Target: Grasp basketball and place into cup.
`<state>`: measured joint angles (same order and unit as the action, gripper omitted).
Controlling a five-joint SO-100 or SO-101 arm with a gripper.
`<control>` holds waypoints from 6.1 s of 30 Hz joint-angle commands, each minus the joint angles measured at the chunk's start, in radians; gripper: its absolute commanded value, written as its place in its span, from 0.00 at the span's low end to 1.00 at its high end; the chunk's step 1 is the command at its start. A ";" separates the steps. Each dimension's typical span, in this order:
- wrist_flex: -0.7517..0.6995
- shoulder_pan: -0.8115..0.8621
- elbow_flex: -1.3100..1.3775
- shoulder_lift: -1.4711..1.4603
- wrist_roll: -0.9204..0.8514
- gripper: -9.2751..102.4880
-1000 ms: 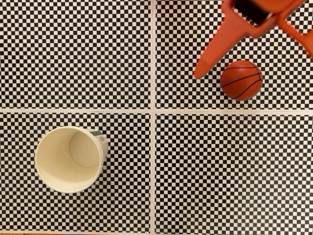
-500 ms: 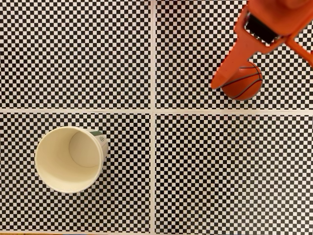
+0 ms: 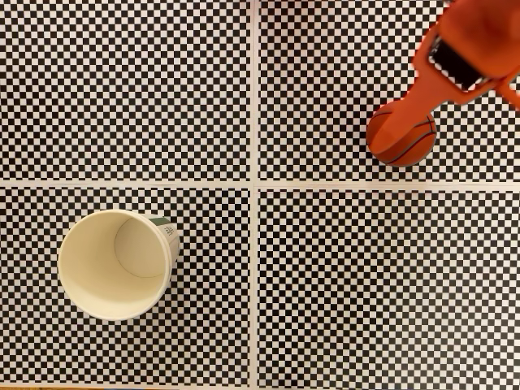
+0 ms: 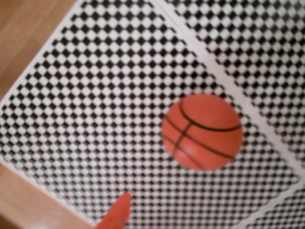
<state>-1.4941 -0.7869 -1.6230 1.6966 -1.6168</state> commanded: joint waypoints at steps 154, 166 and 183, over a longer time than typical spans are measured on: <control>0.236 0.259 -0.278 0.318 0.114 0.29; 0.144 0.512 -0.196 0.469 0.009 0.28; 0.138 0.785 0.009 0.439 -0.043 0.26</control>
<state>-1.3545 -0.0276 -1.6950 2.1445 -1.6521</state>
